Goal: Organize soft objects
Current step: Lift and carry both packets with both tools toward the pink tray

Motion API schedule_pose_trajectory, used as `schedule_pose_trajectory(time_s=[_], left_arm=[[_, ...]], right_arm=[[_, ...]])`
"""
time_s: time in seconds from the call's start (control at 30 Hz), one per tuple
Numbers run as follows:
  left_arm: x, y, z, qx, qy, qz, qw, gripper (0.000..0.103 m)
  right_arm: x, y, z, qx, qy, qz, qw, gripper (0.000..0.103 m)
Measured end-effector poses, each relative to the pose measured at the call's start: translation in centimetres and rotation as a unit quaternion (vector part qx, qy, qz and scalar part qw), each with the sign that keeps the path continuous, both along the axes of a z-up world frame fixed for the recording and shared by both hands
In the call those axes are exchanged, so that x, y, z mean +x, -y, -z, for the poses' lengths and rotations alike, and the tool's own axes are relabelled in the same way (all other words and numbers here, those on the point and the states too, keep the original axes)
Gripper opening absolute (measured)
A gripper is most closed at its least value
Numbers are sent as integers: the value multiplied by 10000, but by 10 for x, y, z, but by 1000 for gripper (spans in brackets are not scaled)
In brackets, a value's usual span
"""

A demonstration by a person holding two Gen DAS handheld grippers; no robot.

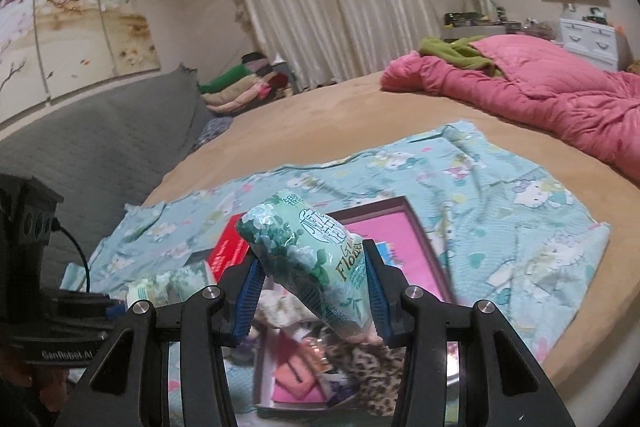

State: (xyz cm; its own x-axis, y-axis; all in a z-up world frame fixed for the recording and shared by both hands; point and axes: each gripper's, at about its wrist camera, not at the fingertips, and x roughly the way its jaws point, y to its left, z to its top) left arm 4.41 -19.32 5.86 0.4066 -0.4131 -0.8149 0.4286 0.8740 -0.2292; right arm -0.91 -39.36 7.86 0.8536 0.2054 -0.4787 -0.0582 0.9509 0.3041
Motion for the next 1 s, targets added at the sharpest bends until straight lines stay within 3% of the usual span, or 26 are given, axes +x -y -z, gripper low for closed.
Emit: schedule_pose_trajectory(time_s=[0.43,1.0], left_arm=[[11,26,34,352,-116,116,9992,24],[21,40,69,522,-283,217,9980,24]], right_arm=[[1,33,17,103,-152,480,9987,49],[28,39,48,70,-496,562,9972,49]])
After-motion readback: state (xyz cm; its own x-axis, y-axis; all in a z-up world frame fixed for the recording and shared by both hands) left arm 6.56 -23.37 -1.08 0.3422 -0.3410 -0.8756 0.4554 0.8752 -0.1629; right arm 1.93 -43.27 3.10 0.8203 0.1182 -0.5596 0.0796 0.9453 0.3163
